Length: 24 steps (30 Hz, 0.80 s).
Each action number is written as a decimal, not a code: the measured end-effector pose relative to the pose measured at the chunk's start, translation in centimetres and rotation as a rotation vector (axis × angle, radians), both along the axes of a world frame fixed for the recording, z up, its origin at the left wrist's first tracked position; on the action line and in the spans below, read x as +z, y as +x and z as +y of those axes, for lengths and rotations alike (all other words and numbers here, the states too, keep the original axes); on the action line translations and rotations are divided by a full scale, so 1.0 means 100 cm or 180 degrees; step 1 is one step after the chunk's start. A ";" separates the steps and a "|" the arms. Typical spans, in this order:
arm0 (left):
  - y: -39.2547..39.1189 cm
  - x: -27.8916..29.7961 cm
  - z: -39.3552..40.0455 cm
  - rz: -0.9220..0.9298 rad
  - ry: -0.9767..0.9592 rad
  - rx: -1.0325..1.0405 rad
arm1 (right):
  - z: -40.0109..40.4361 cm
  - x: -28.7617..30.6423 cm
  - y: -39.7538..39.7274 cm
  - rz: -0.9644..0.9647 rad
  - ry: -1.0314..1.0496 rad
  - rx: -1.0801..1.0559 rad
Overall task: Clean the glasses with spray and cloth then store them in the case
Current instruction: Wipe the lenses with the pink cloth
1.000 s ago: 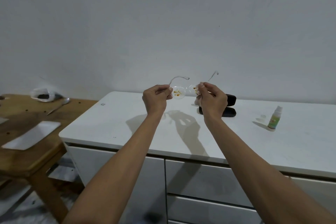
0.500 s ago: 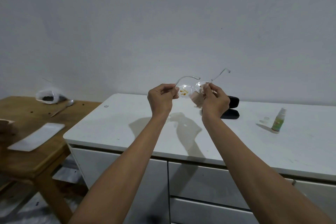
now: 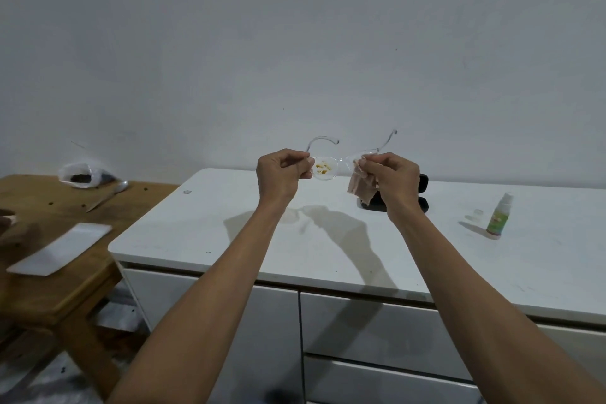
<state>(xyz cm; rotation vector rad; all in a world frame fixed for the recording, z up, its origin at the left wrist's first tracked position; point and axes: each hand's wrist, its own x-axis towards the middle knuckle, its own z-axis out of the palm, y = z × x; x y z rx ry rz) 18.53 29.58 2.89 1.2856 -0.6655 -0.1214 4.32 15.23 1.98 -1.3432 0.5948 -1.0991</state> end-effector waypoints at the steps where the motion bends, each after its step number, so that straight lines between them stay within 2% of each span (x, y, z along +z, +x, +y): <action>1: -0.001 0.001 0.000 -0.0028 0.0010 -0.0056 | 0.001 0.001 0.001 -0.0104 0.0046 -0.0080; 4: -0.006 0.005 -0.001 -0.0081 -0.0019 -0.0163 | 0.014 0.009 0.009 -0.0632 0.0184 -0.0446; 7: -0.011 0.008 -0.004 -0.0084 -0.0087 -0.0158 | 0.030 0.022 0.020 -0.1193 0.0650 -0.0700; 9: -0.016 0.009 -0.008 -0.0086 -0.0131 -0.0131 | 0.033 0.025 0.032 -0.1331 0.0889 -0.0890; 12: -0.022 0.010 -0.012 -0.0096 -0.0228 -0.0084 | 0.032 0.028 0.041 -0.1149 0.0811 -0.1013; 15: -0.016 0.008 -0.007 -0.0005 -0.0311 -0.0027 | 0.022 0.026 0.033 -0.0789 0.0478 -0.0522; 19: -0.002 0.003 0.000 0.0169 -0.0283 -0.0029 | 0.004 0.020 0.017 0.0017 0.0027 0.0013; 24: 0.007 -0.004 0.008 0.0195 -0.0100 -0.0168 | 0.002 0.015 0.001 0.0407 -0.0178 0.0442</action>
